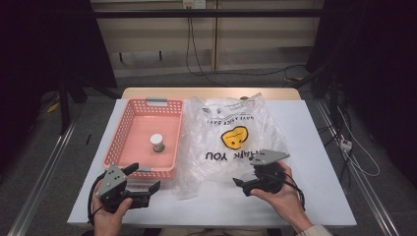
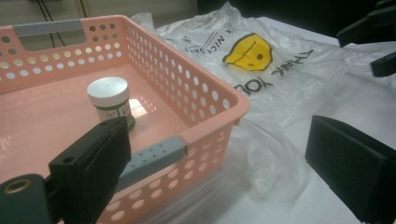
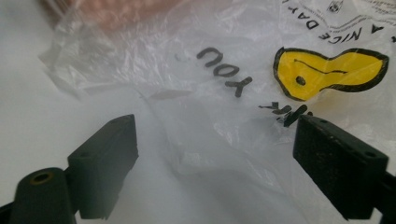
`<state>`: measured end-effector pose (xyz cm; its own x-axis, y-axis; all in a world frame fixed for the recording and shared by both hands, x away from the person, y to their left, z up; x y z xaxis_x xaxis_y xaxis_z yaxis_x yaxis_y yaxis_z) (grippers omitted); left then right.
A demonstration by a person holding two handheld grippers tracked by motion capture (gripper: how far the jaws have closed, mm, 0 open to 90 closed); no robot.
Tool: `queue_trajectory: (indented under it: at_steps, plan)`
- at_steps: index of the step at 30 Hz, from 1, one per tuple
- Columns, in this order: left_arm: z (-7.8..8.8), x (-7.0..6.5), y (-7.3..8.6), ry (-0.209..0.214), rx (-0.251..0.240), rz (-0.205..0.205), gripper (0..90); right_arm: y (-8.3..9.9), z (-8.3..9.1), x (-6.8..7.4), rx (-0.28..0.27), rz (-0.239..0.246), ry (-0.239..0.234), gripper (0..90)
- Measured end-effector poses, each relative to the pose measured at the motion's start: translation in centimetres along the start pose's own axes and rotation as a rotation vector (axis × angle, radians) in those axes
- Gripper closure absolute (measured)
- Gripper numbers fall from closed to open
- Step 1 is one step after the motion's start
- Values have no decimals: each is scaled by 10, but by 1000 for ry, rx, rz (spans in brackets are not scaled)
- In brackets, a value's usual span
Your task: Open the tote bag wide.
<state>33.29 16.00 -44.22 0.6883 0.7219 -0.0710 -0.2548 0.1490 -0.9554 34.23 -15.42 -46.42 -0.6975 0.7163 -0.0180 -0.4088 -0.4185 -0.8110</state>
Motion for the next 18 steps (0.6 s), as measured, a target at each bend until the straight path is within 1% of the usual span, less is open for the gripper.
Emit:
queue_trajectory:
  at_steps: [1,3,4,7,9,10,11,14,18]
  plan:
    - [0,0,0,0,0,0,66,1,-4,0,16,5,4,163]
    - [0,0,0,1,3,0,65,3,-11,-1,39,2,-14,169]
    - [0,0,1,4,5,-4,66,4,-15,-2,55,2,-16,172]
    - [0,-1,1,8,6,0,66,8,-26,-2,96,13,-24,189]
    - [0,-1,1,9,5,-2,65,8,-32,-2,108,13,-35,241]
    - [0,-1,1,8,7,-3,66,8,-34,-4,112,10,-27,273]
    - [0,-1,1,6,10,-5,66,8,-37,-4,106,9,-29,310]
    - [-1,-3,2,13,13,-8,66,9,-44,-7,113,34,-11,396]
    - [-1,-3,2,14,15,-10,66,15,-53,-7,133,11,-31,506]
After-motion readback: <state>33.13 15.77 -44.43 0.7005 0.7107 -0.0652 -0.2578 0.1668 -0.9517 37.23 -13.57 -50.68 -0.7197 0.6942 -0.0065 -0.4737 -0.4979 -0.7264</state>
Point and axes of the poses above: each handheld gripper's, and its own axes: z roughly backward along the jaws, y roughly out of its underside, x roughly to its left, the point moved 8 cm from there along -z, roughly forward along the jaws, and after that the axes turned 7 degrees about -x, right-handed, at the moved point
